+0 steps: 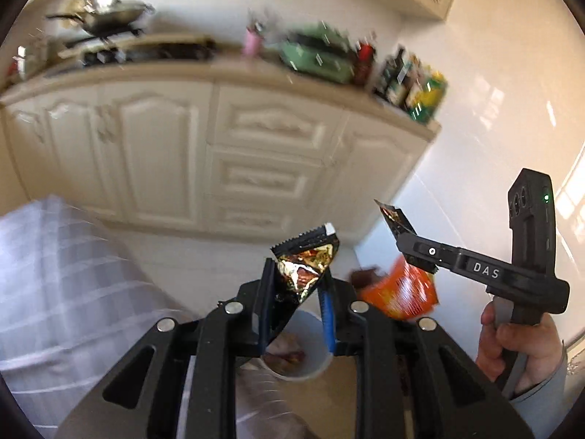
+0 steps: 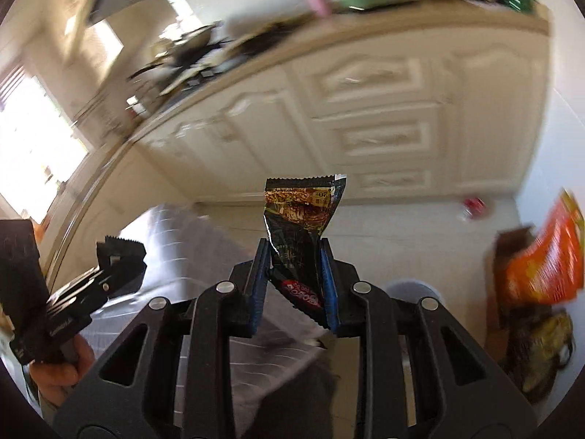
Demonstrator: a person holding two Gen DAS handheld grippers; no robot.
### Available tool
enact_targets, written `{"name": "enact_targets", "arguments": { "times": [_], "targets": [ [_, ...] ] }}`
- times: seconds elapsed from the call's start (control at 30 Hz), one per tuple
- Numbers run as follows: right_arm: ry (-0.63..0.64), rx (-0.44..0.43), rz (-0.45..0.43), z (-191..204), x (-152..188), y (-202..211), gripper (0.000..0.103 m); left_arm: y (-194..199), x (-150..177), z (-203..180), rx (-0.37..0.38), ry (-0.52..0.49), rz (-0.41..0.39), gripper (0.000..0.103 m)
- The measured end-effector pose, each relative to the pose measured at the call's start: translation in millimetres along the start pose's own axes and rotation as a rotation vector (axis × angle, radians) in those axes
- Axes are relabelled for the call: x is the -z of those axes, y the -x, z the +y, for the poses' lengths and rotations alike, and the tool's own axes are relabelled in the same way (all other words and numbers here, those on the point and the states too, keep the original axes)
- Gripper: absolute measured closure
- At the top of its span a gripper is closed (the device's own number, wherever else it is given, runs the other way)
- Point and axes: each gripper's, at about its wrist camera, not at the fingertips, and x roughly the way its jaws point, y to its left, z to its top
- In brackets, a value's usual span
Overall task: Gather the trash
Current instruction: 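Carry both wrappers over the blue bin and open both grippers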
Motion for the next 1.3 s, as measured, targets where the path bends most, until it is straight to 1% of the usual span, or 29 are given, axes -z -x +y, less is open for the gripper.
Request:
{"name": "enact_targets", "arguments": {
  "times": [0.03, 0.07, 0.13, 0.2, 0.33, 0.4, 0.5, 0.57, 0.6, 0.63, 0.67, 0.7, 0.73, 0.77, 0.8, 0.87, 0.9, 0.97, 1.0, 1.07, 1.13, 1.3],
  "targets": [
    [-0.02, 0.014, 0.01, -12.6, 2.4, -2.1, 0.077, -19.8, 3.1, -8.3, 0.018, 0.005, 0.044, 0.082],
    [-0.046, 0.03, 0.027, -28.6, 6.3, -7.3, 0.077, -31.2, 5.3, -13.2, 0.024, 0.008, 0.069, 0.082],
    [-0.08, 0.039, 0.06, -49.0, 14.0, -17.6, 0.077, -68.4, 13.8, -26.1, 0.031, 0.016, 0.144, 0.081],
    [-0.115, 0.057, 0.099, -67.0, 25.7, -33.9, 0.077, -102.7, 22.8, -33.7, 0.026, 0.018, 0.22, 0.081],
    [-0.182, 0.067, 0.172, -100.3, 41.8, -67.9, 0.077, -155.1, 40.6, -40.0, 0.005, 0.019, 0.326, 0.082],
    [-0.213, 0.064, 0.196, -112.6, 46.1, -79.6, 0.077, -177.4, 46.5, -39.3, -0.002, 0.037, 0.363, 0.082],
    [-0.249, 0.069, 0.223, -124.9, 52.5, -93.6, 0.076, -202.3, 46.5, -32.7, 0.006, 0.072, 0.399, 0.082],
    [-0.273, 0.061, 0.24, -132.1, 56.2, -102.7, 0.076, -211.3, 47.3, -30.6, 0.009, 0.083, 0.407, 0.081],
    [-0.29, 0.059, 0.253, -136.6, 58.2, -109.5, 0.073, -217.4, 47.1, -29.3, 0.005, 0.083, 0.418, 0.081],
    [-0.295, 0.059, 0.264, -138.2, 59.4, -113.3, 0.073, -219.9, 48.5, -29.0, 0.005, 0.084, 0.426, 0.081],
    [-0.305, 0.056, 0.281, -141.7, 61.6, -120.1, 0.071, -223.1, 49.0, -26.9, 0.006, 0.09, 0.436, 0.081],
    [-0.315, 0.054, 0.294, -144.3, 63.2, -125.3, 0.058, -226.4, 48.5, -25.2, 0.003, 0.088, 0.441, 0.078],
    [-0.325, 0.055, 0.296, -146.5, 64.4, -128.6, 0.041, -227.2, 49.3, -24.3, 0.001, 0.083, 0.45, 0.073],
    [-0.333, 0.065, 0.285, -149.3, 65.7, -131.2, 0.017, -227.6, 50.3, -23.5, -0.002, 0.08, 0.459, 0.056],
    [-0.338, 0.075, 0.276, -151.5, 66.6, -132.4, 0.015, -225.6, 50.4, -21.9, -0.013, 0.084, 0.456, 0.04],
    [-0.351, 0.08, 0.287, -153.6, 69.5, -134.4, 0.013, -218.4, 48.5, -19.9, -0.031, 0.09, 0.433, 0.027],
    [-0.355, 0.095, 0.286, -153.5, 70.9, -133.3, 0.007, -214.1, 46.9, -19.0, -0.043, 0.09, 0.422, 0.022],
    [-0.35, 0.107, 0.28, -153.9, 72.0, -130.8, 0.006, -206.7, 43.7, -18.4, -0.061, 0.089, 0.407, 0.02],
    [-0.35, 0.112, 0.279, -152.9, 72.7, -128.7, 0.006, -201.9, 42.0, -18.5, -0.076, 0.082, 0.401, 0.015],
    [-0.353, 0.119, 0.27, -150.8, 72.9, -123.9, 0.006, -191.6, 38.3, -20.2, -0.095, 0.072, 0.379, 0.011],
    [-0.355, 0.121, 0.261, -148.5, 71.8, -119.5, 0.006, -182.9, 35.4, -22.9, -0.118, 0.057, 0.363, 0.01],
    [-0.324, 0.119, 0.238, -132.7, 64.1, -105.8, 0.006, -149.3, 25.1, -30.7, -0.132, 0.022, 0.296, 0.009]
  ]
}}
